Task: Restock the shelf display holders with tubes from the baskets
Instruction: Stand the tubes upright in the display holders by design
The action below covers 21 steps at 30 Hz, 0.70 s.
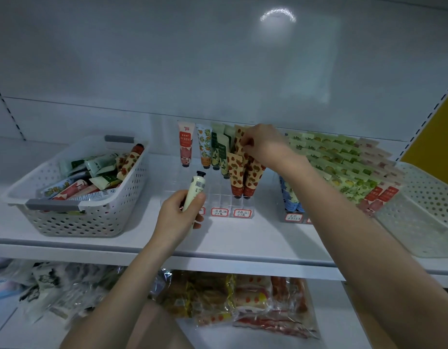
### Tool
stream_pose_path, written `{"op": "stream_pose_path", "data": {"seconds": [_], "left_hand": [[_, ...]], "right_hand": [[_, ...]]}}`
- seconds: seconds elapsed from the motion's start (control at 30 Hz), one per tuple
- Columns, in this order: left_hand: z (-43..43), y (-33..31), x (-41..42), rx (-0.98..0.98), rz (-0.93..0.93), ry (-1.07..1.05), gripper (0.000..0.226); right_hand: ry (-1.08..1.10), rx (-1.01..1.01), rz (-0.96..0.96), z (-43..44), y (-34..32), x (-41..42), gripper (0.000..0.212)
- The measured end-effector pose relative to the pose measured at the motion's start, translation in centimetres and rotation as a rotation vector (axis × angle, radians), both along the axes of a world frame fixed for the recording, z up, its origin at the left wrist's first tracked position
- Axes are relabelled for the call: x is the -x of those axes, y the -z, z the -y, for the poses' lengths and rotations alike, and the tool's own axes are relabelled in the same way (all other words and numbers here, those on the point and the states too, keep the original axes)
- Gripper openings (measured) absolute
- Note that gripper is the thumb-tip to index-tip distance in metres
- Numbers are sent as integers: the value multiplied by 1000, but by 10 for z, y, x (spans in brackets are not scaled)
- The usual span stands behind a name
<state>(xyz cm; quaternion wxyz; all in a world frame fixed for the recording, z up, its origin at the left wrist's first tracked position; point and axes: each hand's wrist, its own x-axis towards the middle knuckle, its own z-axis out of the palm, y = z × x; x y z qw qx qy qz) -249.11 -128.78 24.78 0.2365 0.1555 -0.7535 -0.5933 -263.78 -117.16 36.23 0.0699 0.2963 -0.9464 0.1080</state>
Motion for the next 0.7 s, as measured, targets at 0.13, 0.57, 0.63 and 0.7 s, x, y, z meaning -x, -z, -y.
{"op": "stream_pose_path", "data": {"seconds": [0.13, 0.57, 0.63, 0.7], "left_hand": [[0, 2, 0, -6, -3, 6, 23], [1, -1, -2, 8, 1, 4, 25], [1, -2, -1, 9, 2, 8, 26], [-1, -2, 0, 13, 4, 13, 26]], "right_hand": [[21, -15, -20, 3, 2, 2, 29], [-145, 328, -93, -14, 16, -2, 21], [-188, 311, -144, -13, 18, -7, 20], [-207, 205, -180, -11, 22, -9, 18]]}}
